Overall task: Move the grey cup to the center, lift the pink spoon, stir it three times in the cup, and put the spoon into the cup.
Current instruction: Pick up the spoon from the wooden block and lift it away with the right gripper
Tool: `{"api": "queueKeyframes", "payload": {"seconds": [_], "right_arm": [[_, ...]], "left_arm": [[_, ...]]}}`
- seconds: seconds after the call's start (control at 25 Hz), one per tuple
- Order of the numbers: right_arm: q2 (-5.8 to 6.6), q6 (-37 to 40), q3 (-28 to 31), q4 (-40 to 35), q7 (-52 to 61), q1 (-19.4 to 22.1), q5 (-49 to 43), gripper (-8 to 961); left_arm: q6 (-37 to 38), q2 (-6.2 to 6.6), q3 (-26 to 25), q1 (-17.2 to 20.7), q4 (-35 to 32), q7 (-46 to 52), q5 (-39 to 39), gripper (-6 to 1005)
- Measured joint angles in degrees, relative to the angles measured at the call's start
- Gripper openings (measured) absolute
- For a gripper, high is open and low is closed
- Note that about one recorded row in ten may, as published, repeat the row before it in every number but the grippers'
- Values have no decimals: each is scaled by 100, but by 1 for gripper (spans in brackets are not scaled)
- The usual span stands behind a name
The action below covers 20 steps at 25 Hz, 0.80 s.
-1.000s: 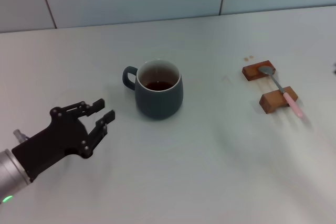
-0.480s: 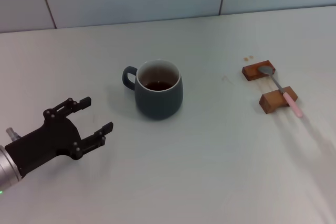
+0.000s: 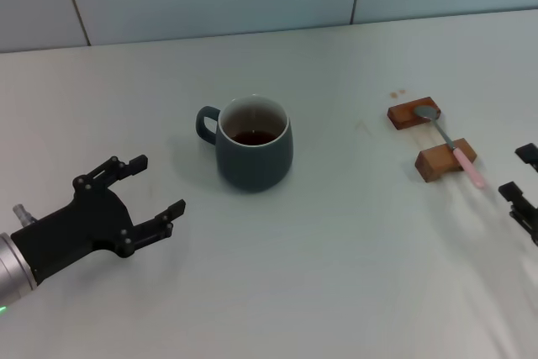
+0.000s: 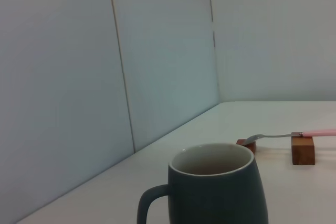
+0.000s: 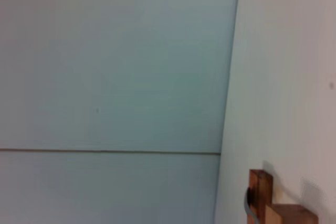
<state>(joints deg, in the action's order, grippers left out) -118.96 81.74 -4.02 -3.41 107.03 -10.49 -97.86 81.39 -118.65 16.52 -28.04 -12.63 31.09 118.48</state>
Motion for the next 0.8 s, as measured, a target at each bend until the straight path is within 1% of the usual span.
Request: {"api": "queueKeyframes", "payload": {"seconds": [0.12,0.44,0.8], "right_arm": [[-4,-141,-100,48,12,-66,-3,712],[-12,-343,-120,118,15,-168,-6,705],[-13,-489,-117,146,5,-288,-31,696]], "left_arm": [[4,0,19,0,-2,-6,0,837],[1,0,167,-37,-2,-4,-1,836],[-7,0,210,-61,-2,0,-1,836]]}}
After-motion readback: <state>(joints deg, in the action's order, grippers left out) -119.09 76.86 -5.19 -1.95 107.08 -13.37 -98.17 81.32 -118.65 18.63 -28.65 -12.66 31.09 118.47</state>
